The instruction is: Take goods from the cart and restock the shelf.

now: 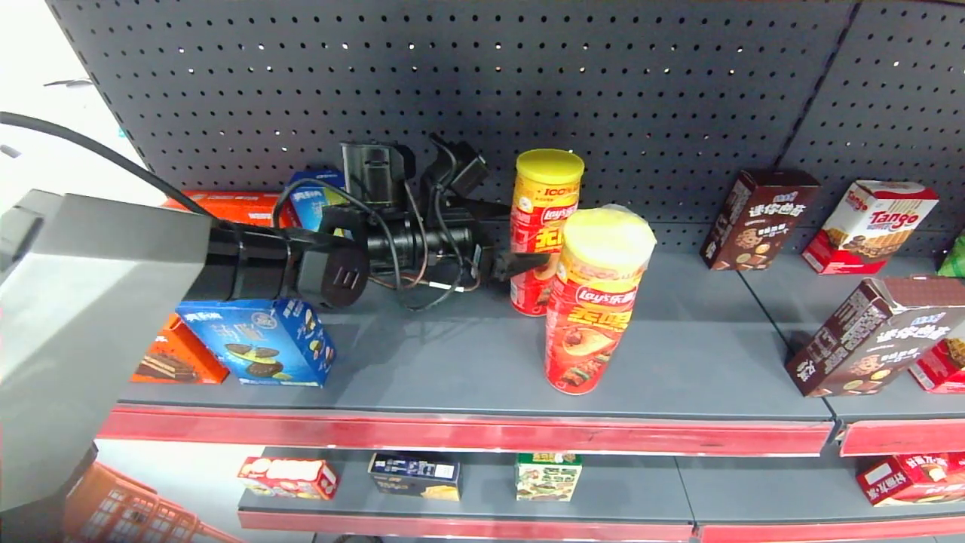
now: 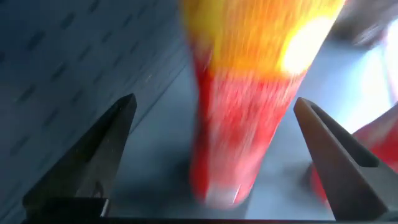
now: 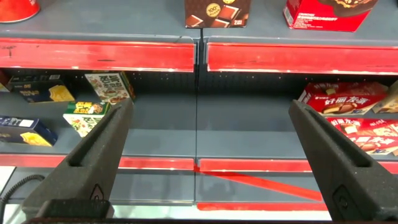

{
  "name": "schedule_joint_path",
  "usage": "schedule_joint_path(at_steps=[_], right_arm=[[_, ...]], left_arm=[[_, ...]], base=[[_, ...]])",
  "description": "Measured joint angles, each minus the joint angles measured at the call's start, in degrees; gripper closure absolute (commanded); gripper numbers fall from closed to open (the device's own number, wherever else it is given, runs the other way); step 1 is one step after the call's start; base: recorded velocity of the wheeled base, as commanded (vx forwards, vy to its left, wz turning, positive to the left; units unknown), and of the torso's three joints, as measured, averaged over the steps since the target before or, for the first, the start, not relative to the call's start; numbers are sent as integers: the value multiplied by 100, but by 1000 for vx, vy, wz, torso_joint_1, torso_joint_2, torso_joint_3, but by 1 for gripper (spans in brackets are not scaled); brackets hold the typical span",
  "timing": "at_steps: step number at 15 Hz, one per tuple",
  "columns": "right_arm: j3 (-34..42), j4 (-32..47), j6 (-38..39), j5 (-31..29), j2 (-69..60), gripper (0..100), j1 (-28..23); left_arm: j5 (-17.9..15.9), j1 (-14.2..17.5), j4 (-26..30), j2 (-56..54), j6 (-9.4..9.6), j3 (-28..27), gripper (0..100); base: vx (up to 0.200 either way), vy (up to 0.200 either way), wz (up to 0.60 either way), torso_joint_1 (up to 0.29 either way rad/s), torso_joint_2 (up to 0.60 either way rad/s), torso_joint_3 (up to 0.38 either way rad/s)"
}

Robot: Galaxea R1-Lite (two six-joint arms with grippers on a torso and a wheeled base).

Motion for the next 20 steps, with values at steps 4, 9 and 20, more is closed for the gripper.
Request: schedule_joint_path(at_steps=[4, 9, 20], right_arm=[[0, 0, 0, -1, 2, 0, 0], [0, 2, 0, 0, 2, 0, 0], [0, 2, 2, 0, 2, 0, 0]], left_arm=[[786, -49, 100, -667, 613, 925, 0], [1549, -146, -204, -964, 890, 1432, 0], [2160, -232, -239, -614, 855, 980, 0]], base=[[0, 0, 0, 0, 0, 0], [0, 0, 0, 0, 0, 0], [0, 0, 0, 0, 0, 0]])
